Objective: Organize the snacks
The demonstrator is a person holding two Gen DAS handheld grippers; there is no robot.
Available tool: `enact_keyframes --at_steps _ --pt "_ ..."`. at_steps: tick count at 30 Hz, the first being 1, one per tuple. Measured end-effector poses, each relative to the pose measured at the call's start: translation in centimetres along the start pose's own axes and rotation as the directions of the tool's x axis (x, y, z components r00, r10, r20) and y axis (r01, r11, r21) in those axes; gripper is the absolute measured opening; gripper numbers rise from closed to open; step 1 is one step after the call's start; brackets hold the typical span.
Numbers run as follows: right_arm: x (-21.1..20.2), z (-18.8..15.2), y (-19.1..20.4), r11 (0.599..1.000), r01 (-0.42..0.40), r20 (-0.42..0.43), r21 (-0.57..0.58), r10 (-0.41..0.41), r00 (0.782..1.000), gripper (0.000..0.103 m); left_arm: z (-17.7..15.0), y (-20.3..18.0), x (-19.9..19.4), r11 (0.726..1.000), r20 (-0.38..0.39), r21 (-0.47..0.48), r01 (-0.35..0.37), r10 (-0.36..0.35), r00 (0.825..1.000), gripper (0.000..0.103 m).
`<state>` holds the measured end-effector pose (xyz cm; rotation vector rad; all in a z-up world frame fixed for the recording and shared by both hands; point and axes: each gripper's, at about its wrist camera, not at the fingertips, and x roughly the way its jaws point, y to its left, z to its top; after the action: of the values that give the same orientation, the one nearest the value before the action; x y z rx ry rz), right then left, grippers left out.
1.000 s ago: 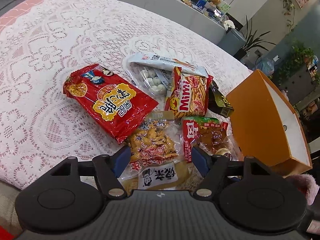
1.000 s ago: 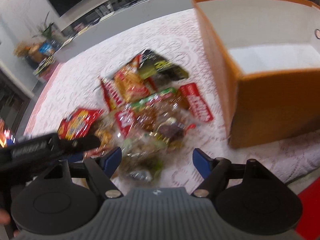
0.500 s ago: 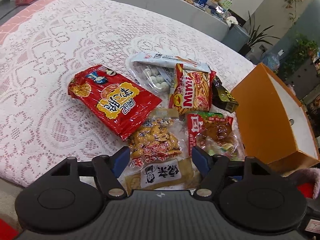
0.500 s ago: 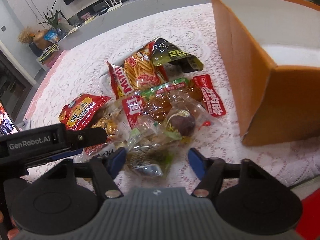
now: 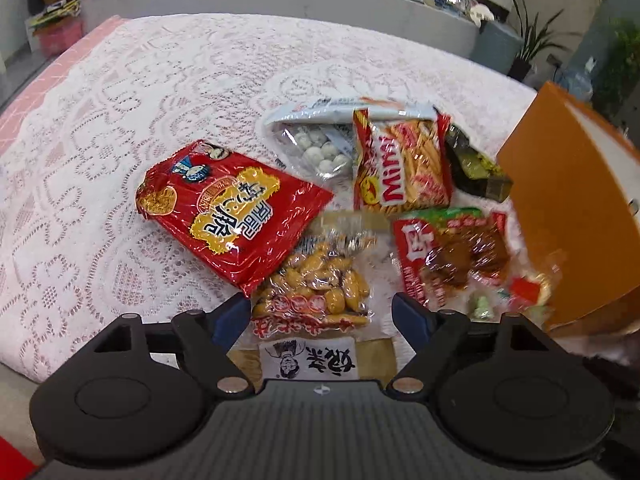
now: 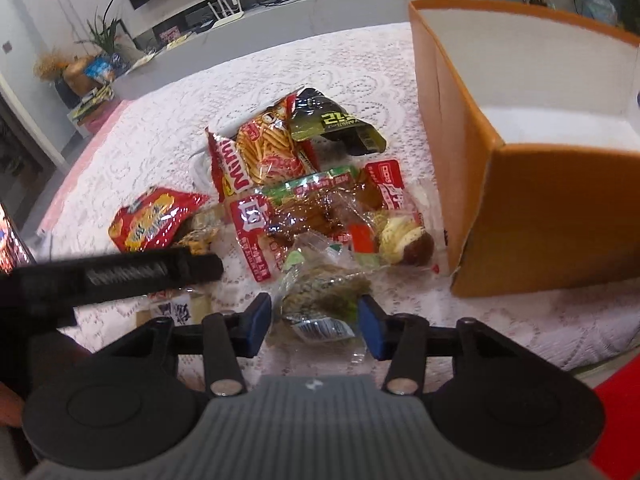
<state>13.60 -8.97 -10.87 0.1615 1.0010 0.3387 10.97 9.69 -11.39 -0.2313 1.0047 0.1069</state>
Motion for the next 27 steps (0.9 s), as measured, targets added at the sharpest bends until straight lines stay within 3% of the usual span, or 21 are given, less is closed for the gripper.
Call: enact_keyframes --at_steps 10,18,20,27 --pt "1.2 -0.2 0.6 1.000 0.001 -0.026 -0.015 -0.001 1.000 0.055 -0.2 0.3 1.0 0.998 0.029 -0.002 -0.058 0.058 0.998 0.095" --pt "1.1 -0.6 1.0 0.999 0.017 -0.024 -0.039 -0.018 1.000 0.049 -0.3 0.9 0.2 0.999 0.052 -0.032 -0.035 0.036 0.998 0.084" --pt "0.9 -0.6 0.8 0.999 0.006 -0.028 -0.032 -0.007 1.000 0.048 -0.4 0.9 -0.1 0.999 0.062 -0.032 -0.016 0.018 0.998 0.072" --pt "0.2 -0.9 0.8 0.999 -0.022 -0.011 -0.044 0.021 1.000 0.046 -0.8 1.1 -1.1 0.997 0.065 -0.067 0.026 -0.021 0.998 0.071"
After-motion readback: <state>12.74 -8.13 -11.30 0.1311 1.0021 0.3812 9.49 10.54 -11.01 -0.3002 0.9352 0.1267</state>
